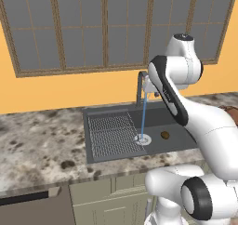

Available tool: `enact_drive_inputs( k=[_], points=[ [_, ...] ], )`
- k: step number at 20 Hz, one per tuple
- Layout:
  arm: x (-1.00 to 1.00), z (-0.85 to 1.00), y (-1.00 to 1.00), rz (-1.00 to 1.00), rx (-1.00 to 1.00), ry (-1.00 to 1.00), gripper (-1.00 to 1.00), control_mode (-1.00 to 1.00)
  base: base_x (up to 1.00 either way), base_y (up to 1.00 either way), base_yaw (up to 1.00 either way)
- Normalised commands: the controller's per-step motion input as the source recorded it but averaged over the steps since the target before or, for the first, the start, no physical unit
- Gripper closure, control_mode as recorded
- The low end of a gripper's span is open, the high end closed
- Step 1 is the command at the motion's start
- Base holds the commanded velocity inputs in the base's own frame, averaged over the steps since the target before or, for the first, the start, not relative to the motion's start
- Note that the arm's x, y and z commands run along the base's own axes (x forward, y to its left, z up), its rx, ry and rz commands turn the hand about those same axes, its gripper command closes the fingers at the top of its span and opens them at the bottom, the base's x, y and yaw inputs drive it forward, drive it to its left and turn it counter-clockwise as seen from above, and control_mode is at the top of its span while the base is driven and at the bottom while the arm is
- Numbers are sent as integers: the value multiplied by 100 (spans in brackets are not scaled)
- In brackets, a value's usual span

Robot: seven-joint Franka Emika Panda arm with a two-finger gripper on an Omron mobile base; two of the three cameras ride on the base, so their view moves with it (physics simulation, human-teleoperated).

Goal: Pick the kiwi from the sink and place it on the cutting board to airdry. Then turn off the sink faucet.

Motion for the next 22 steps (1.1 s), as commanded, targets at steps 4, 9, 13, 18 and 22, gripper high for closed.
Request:
enact_drive_inputs(
  k=[4, 9, 13, 18, 22],
  points=[
    [-15, 0, 0, 0, 0, -3, -100, -100, 0, 0, 0],
    [-37, -18, -9, -1, 0, 0, -100, -100, 0, 0, 0],
    [-28, -12, -31, -1, 0, 0, -100, -100, 0, 0, 0],
    [-6, -7, -47, 0, 0, 1, -100, -100, 0, 0, 0],
    [0, -18, -60, 1, 0, 6, -100, -100, 0, 0, 0]
  ],
)
